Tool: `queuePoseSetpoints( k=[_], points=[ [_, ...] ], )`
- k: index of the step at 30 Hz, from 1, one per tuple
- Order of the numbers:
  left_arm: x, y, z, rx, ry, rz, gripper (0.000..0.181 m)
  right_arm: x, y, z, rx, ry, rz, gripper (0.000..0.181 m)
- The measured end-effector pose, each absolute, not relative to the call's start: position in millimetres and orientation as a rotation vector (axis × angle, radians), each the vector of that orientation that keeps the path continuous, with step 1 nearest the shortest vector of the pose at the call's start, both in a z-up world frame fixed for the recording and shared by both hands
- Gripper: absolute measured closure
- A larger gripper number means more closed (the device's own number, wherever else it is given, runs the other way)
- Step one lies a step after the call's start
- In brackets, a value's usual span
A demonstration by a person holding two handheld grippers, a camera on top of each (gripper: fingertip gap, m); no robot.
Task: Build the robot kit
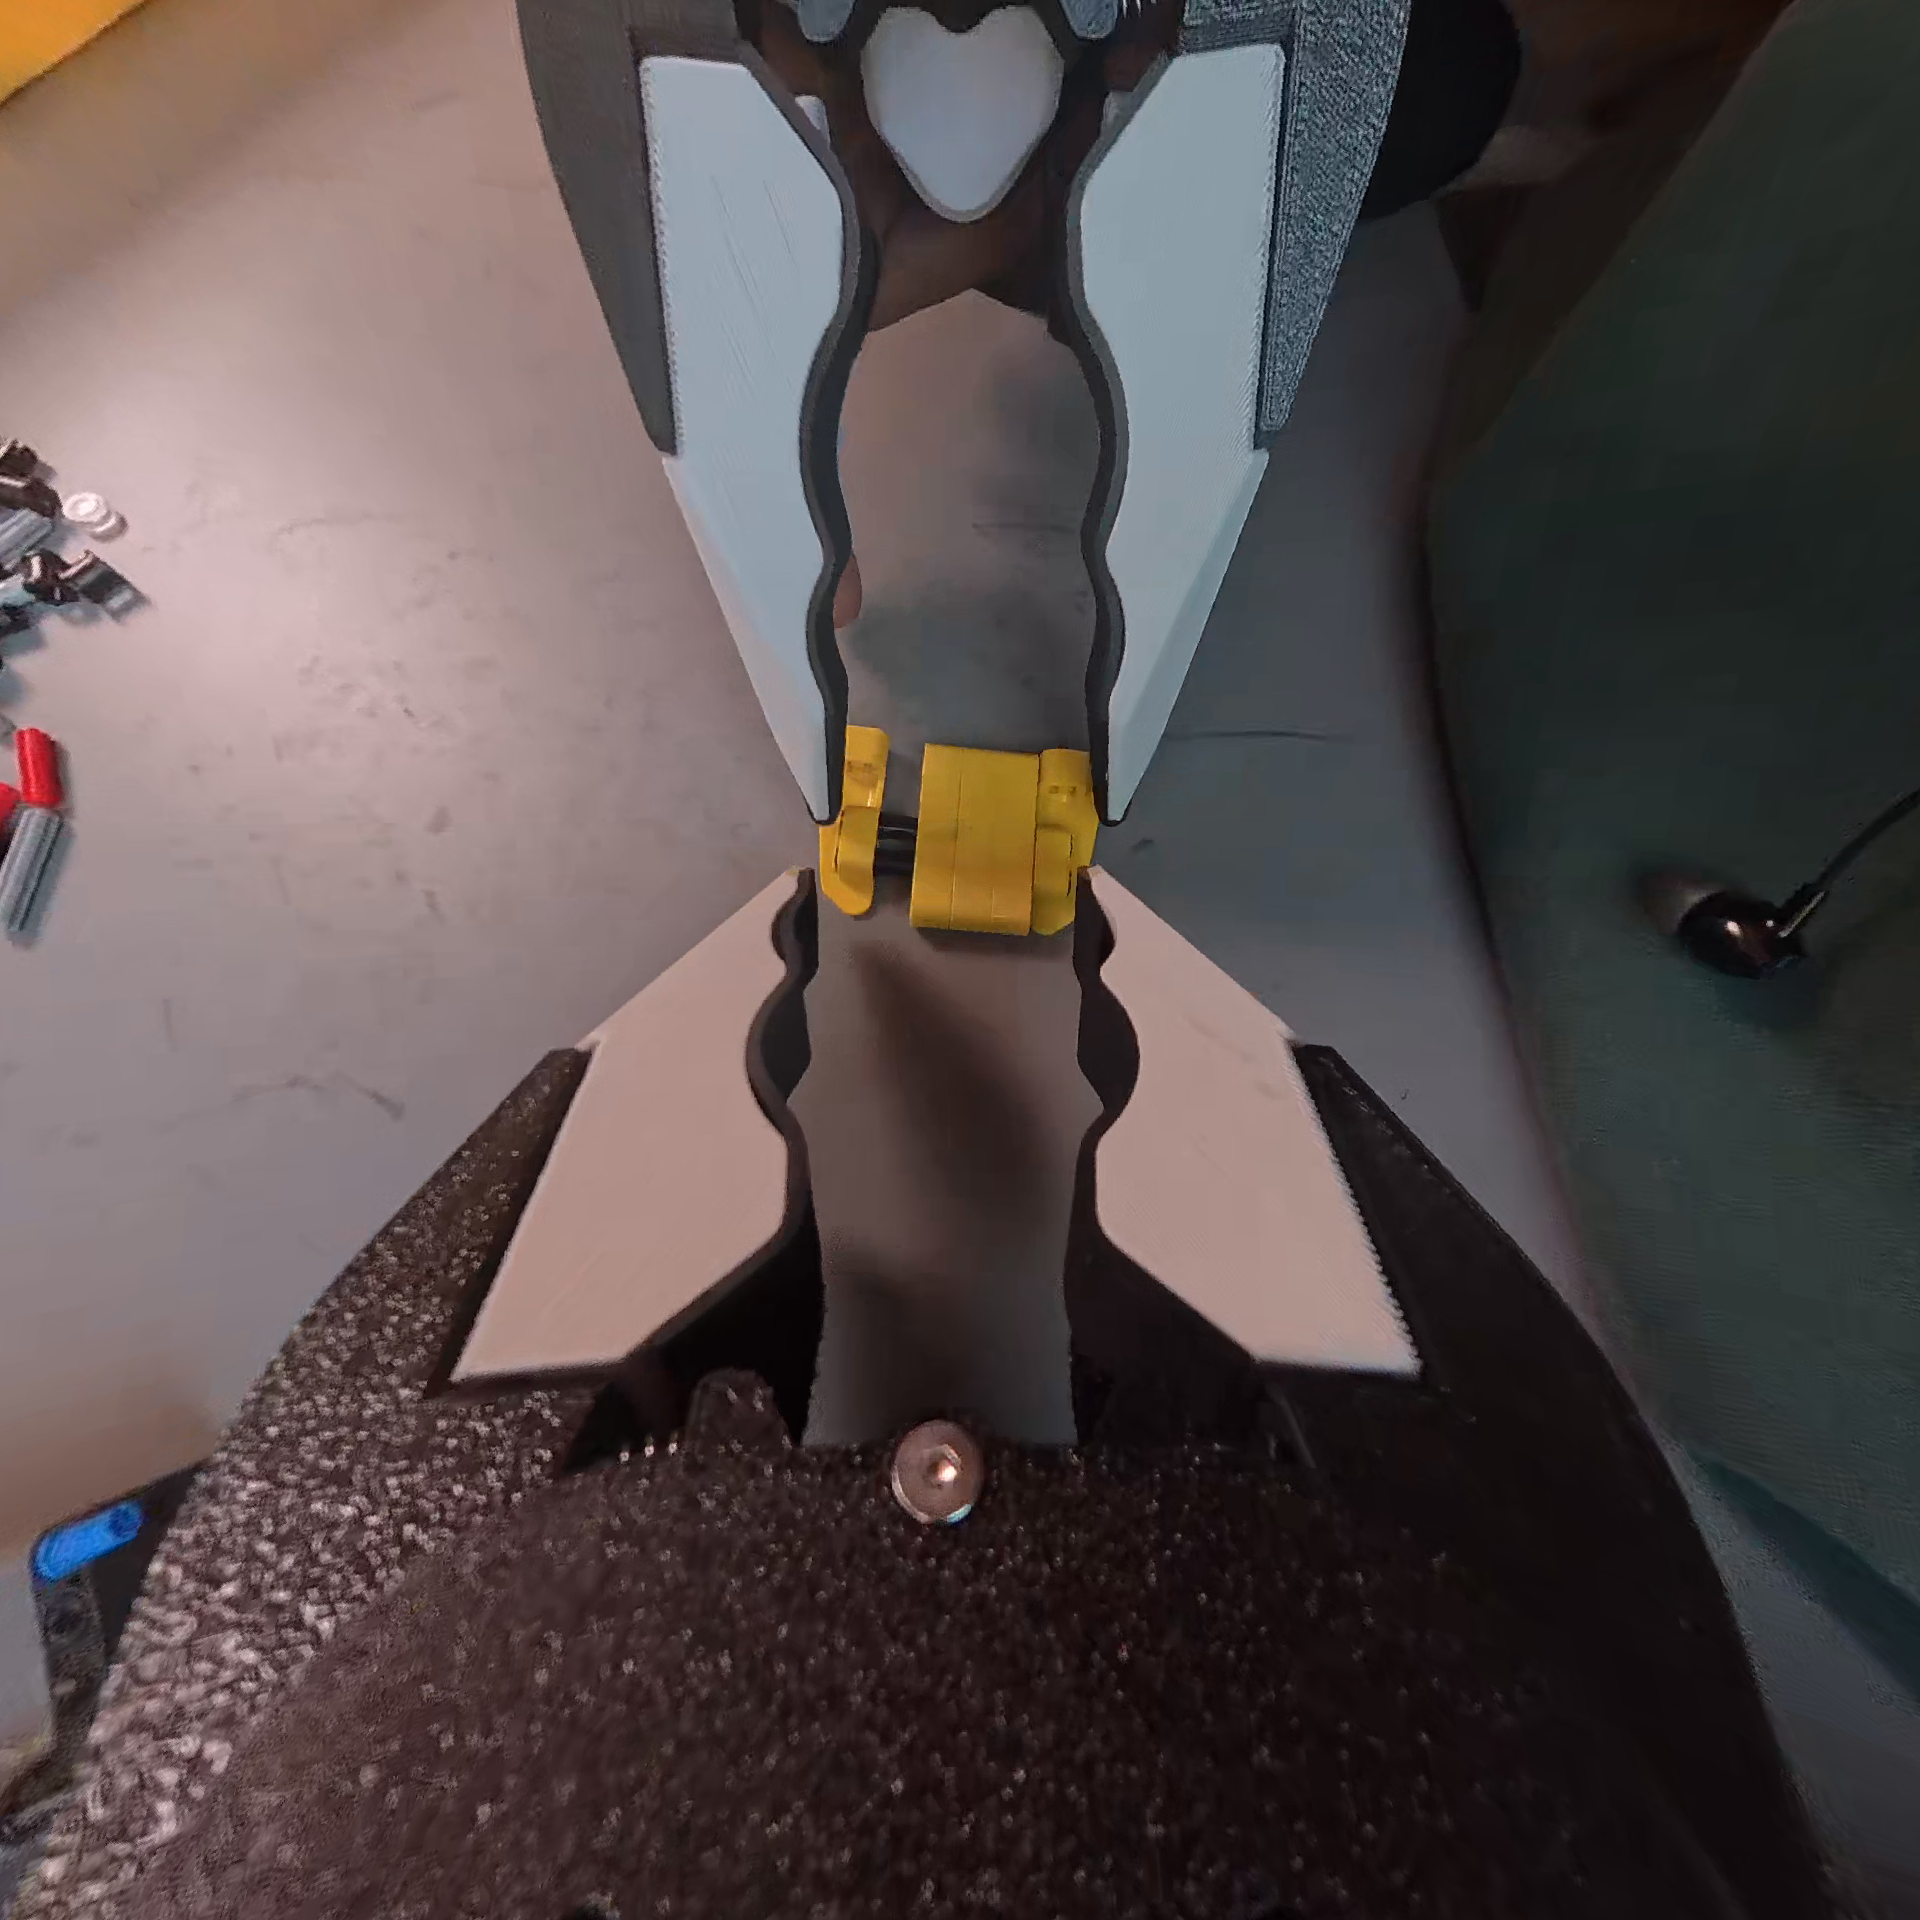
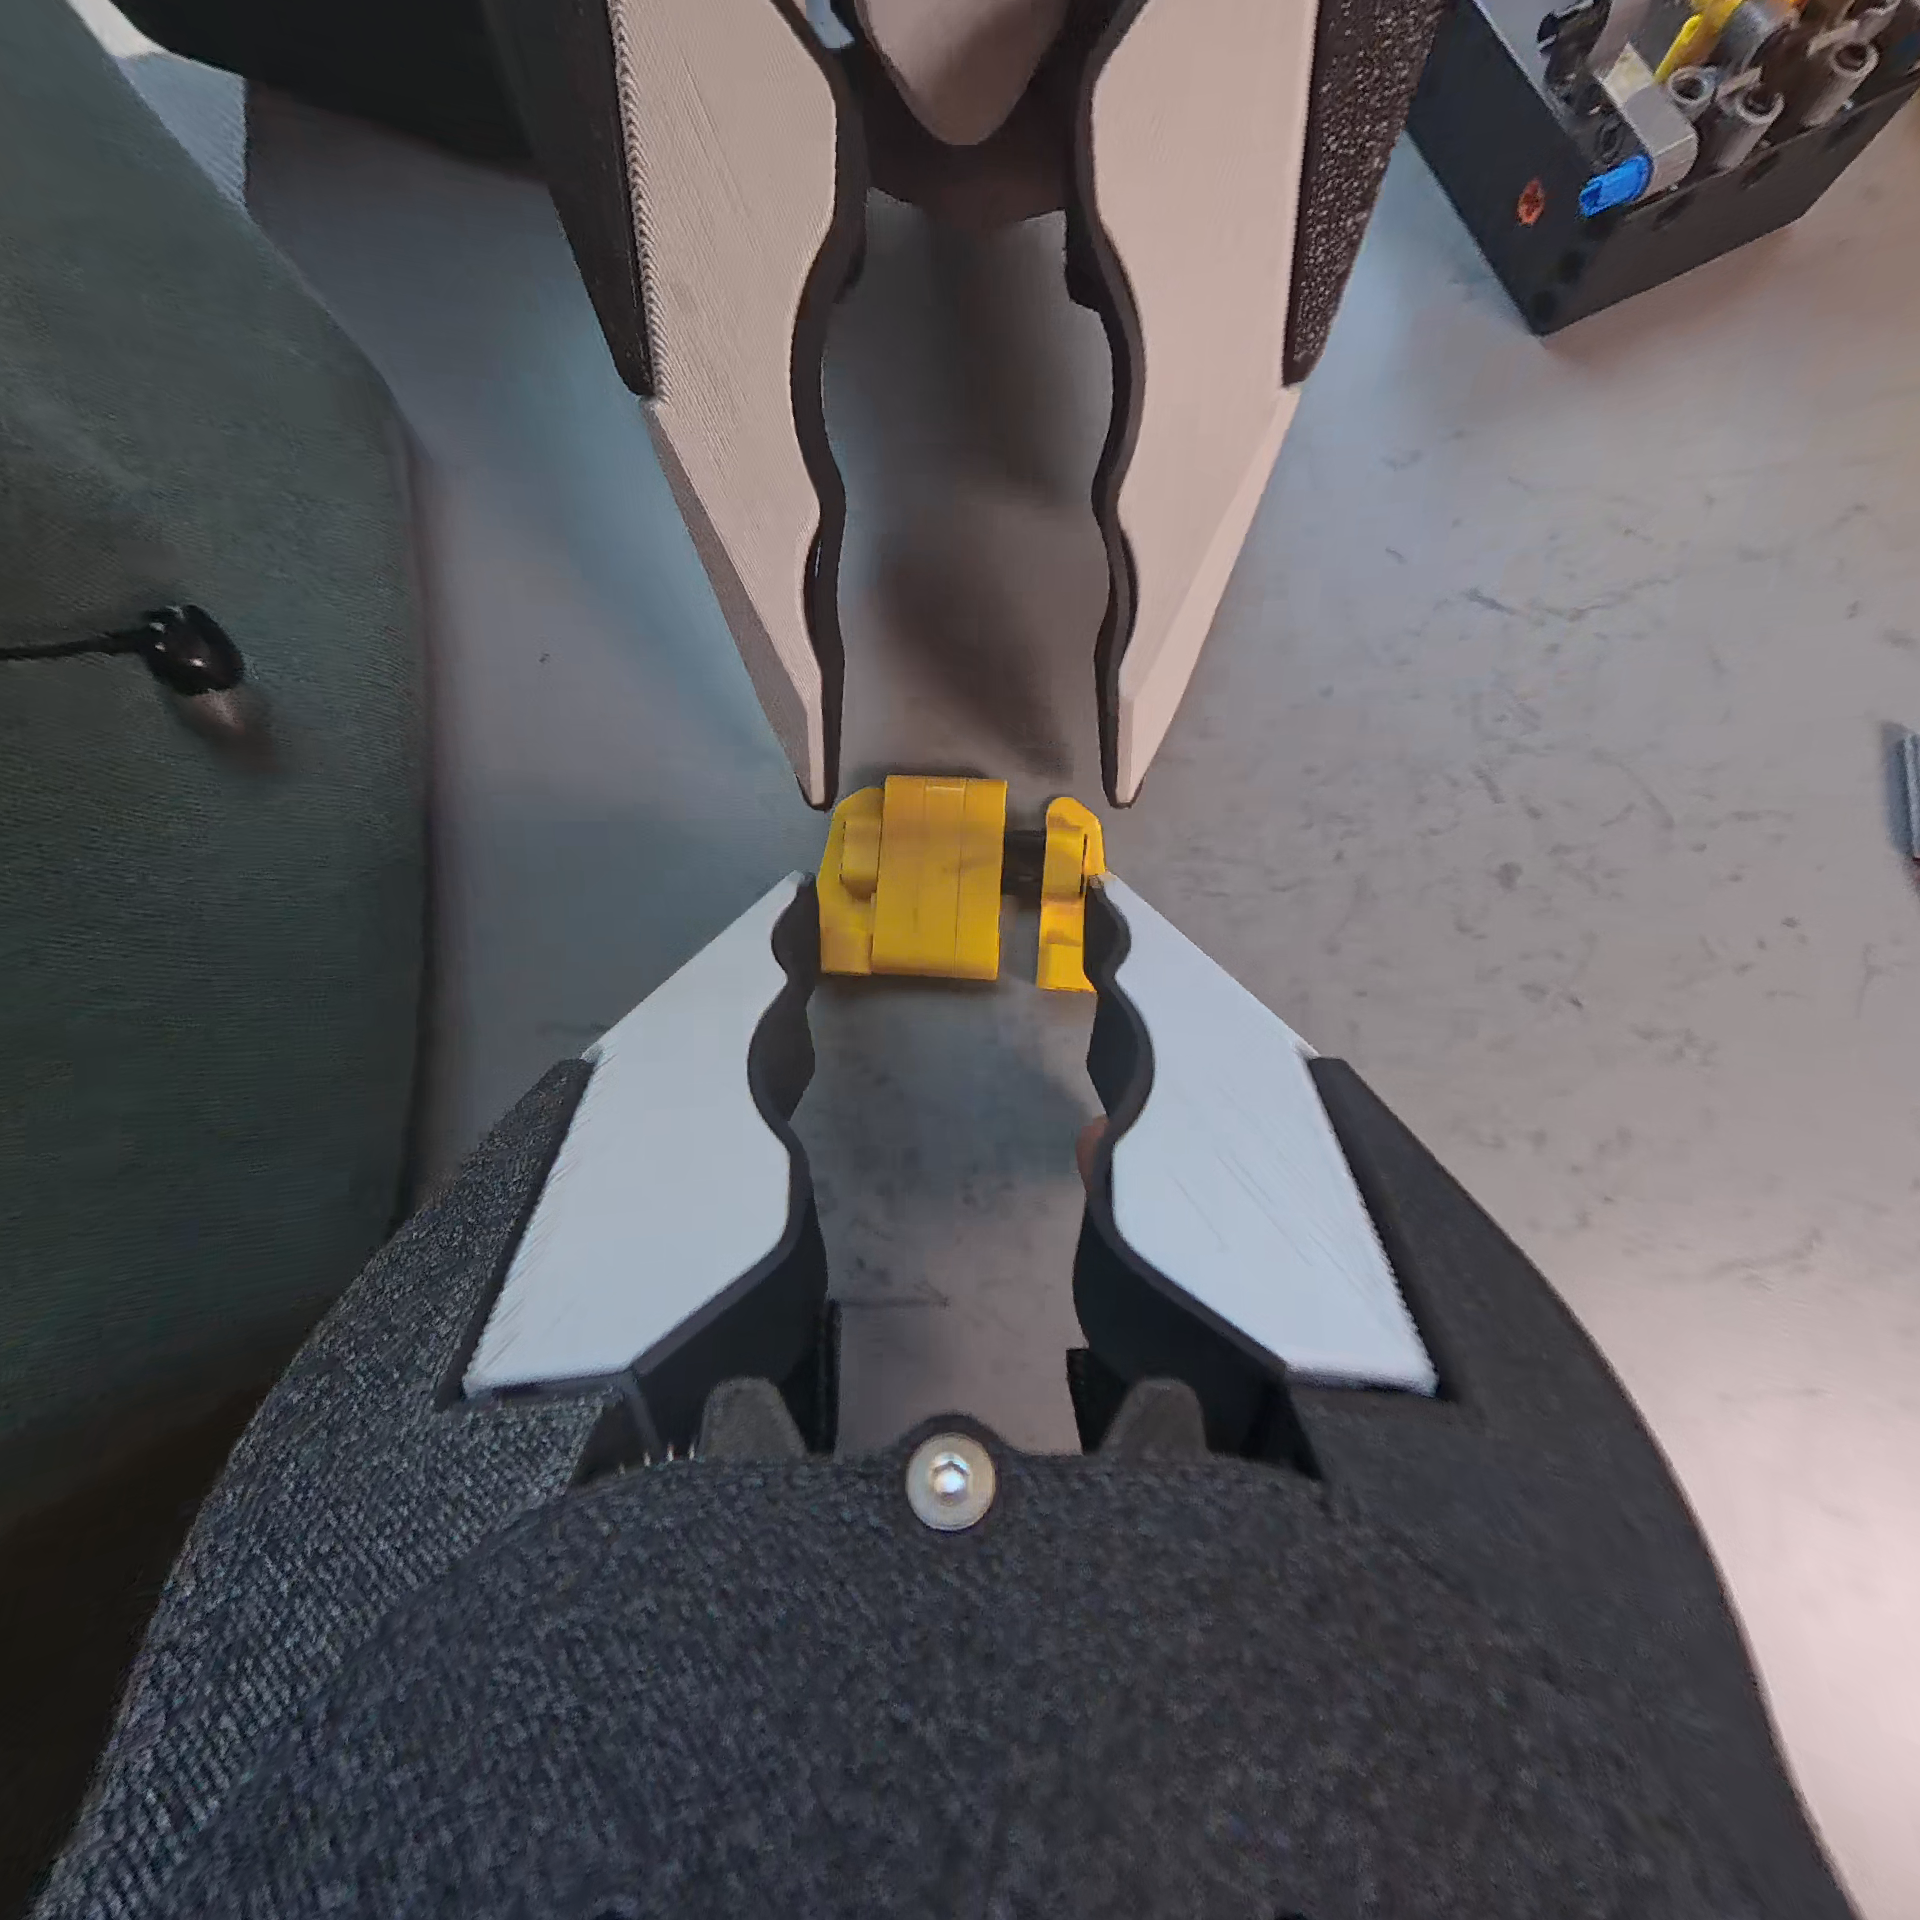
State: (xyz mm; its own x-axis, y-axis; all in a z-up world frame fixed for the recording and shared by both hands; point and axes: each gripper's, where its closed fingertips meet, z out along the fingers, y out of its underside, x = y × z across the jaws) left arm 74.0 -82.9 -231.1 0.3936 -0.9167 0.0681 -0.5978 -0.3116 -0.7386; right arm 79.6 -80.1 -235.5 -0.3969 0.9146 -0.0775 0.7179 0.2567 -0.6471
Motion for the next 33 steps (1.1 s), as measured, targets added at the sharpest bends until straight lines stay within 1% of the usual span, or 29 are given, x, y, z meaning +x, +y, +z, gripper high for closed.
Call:
queuePoseSetpoints(
  k=[4, 7, 11, 16, 22, 27, 33],
  points=[
    [77.5, -81.9, -240.2, -2.004, 1.392, -0.647, 0.130, 81.7, -78.2, -236.7, -1.504, -2.212, 0.877, 0.136],
    [78.8, -80.7, -240.2, -1.999, 1.390, -0.659, 0.134, 80.5, -74.4, -237.9, -1.498, -2.194, 0.868, 0.142],
    [78.7, -82.0, -240.3, -1.991, 1.398, -0.648, 0.138, 79.9, -74.6, -237.6, -1.460, -2.215, 0.869, 0.143],
    [78.1, -81.8, -240.3, -1.990, 1.404, -0.622, 0.136, 80.2, -75.0, -238.1, -1.426, -2.252, 0.844, 0.139],
    [77.2, -82.7, -240.2, -1.993, 1.404, -0.639, 0.133, 79.5, -73.9, -234.6, -1.466, -2.223, 0.920, 0.136],
    [77.9, -83.6, -240.4, -1.984, 1.426, -0.652, 0.131, 80.9, -78.5, -236.2, -1.376, -2.273, 0.883, 0.129],
    [76.9, -82.6, -239.3, -1.983, 1.435, -0.639, 0.131, 80.5, -78.3, -235.8, -1.375, -2.275, 0.894, 0.129]
  ],
)
